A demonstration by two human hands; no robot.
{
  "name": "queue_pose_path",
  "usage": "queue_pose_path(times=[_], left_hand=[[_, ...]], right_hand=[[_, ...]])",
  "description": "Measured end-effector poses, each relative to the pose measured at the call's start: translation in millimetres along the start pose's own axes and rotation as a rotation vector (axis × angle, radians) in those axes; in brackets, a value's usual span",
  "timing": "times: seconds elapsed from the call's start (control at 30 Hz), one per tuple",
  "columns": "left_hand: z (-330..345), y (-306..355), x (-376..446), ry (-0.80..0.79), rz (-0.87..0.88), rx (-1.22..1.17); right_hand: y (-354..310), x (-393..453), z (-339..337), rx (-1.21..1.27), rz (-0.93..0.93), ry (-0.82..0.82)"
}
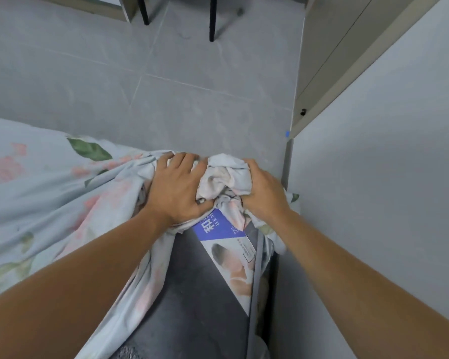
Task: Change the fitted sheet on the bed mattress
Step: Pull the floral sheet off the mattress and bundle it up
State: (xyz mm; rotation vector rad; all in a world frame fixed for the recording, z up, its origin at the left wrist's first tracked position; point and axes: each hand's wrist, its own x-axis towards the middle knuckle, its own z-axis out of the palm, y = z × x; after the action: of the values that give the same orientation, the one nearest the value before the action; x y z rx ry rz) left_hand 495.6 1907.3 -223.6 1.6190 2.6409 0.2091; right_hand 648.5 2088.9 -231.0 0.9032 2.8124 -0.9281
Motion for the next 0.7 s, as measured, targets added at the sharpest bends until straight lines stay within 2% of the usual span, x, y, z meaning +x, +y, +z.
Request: queue_pose_path(times=[0.2,0.33,0.43,0.5,0.7], left_hand=[[9,2,-1,0.077,-0.019,-0.018],[7,2,4,-0.029,-0.041,-0.019],[6,0,11,-0.135,-0.068,0.016],[6,2,16,-0.164,-0.076,0.028],[8,5,14,-0.196,-0.083,0.051]], right_hand=[[9,22,10,-0.068,-0.07,0.02],[12,26,14,-0.101,-0.081,-0.005],[12,44,9,-0.056,-0.117,-0.113],[13,53,7,-0.045,-0.132,-0.162],[14,47,9,-0.053,-0.156,-0.142]])
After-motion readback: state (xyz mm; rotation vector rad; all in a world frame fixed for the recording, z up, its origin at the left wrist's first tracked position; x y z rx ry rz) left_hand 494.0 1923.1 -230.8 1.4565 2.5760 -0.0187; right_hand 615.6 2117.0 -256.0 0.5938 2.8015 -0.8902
